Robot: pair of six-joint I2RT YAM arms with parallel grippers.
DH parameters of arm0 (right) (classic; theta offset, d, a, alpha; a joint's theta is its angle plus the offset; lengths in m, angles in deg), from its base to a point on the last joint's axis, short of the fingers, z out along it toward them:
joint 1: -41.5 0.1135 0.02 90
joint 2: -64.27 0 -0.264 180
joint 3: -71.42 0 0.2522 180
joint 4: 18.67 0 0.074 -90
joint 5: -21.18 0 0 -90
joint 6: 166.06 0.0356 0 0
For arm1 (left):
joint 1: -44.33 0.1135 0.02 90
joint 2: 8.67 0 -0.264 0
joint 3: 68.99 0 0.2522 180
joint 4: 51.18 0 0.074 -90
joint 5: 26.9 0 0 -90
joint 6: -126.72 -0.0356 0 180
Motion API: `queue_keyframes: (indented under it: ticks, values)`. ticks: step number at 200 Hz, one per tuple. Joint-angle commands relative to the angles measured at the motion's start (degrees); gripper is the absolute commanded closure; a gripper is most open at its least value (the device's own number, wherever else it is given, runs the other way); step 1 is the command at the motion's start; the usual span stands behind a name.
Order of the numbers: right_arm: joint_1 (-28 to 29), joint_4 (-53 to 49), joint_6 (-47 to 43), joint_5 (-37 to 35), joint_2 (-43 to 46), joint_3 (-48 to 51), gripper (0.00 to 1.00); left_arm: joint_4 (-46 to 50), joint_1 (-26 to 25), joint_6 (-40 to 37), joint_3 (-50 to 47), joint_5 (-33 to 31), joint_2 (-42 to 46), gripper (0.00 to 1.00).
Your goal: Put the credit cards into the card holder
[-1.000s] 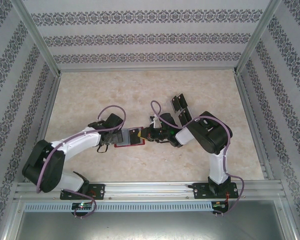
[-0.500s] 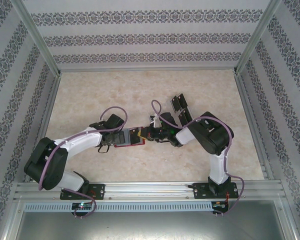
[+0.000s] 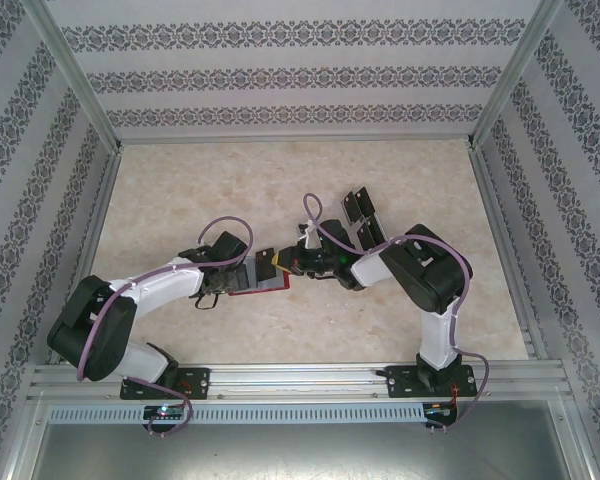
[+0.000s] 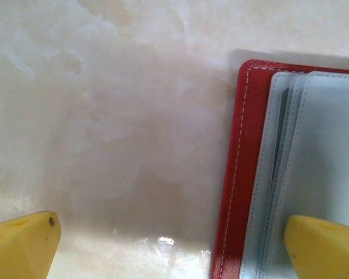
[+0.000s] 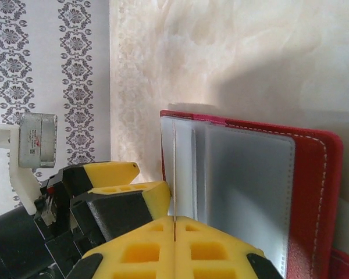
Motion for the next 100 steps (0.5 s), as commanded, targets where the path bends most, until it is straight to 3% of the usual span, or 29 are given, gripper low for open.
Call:
queue_keyframes:
  ticks: [1,100]
  values:
    - [0.5,1.5,-0.5,-1.3,-0.6,-1.0,1.00,1.0,0.6,0.5,-2.2,-1.3,-0.2,0.00]
    - [1.0,4.0,-0.2,-1.7,-4.6,-1.3,1.00,0.9,0.6,0.7,-2.8,-1.4,0.2,0.00]
